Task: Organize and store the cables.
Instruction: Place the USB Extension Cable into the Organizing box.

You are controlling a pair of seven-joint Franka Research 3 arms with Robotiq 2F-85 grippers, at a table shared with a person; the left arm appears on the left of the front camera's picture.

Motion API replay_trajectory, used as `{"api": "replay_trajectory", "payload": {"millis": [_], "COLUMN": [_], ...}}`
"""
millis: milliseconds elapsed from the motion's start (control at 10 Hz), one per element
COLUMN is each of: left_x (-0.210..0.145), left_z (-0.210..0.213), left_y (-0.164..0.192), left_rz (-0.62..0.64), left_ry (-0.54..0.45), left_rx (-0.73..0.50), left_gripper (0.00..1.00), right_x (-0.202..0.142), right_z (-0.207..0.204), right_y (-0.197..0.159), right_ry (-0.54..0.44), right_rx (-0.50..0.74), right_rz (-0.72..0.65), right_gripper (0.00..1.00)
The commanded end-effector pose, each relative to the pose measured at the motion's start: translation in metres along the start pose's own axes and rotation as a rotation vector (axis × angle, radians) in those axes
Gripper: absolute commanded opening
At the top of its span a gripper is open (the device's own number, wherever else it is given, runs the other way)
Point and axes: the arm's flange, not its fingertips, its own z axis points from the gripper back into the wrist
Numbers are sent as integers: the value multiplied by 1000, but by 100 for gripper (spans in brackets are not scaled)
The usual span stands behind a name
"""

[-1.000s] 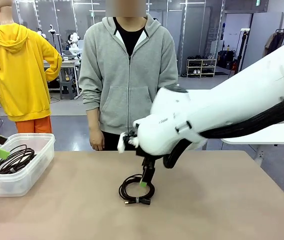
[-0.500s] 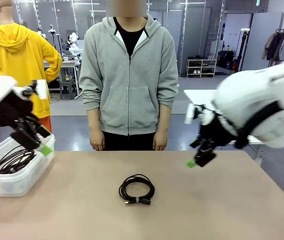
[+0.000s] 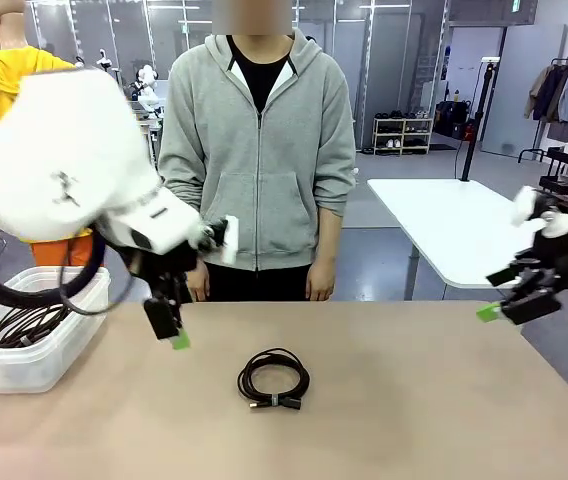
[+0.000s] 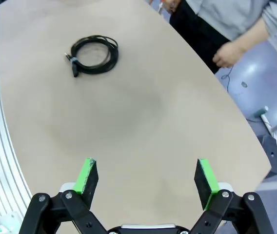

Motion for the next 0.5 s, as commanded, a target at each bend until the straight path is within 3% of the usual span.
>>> {"api": "replay_trajectory", "payload": {"millis": [0, 200, 400], "left_x": [27, 48, 48], "left_z": [-30, -73, -83], "left_y": [2, -15, -12], "left_rz": [-28, -78, -39], "left_ry": [30, 42, 22], "left_rx": [81, 45, 42], "left_gripper": [100, 100, 100], "right_x": [-49, -75, -89], "right_z": [18, 34, 30], "right_y": [35, 39, 33], "right_ry": [-4, -82, -182], "right_rx": [3, 11, 54], "right_rz": [8, -14, 52], "right_gripper": [100, 100, 100]}}
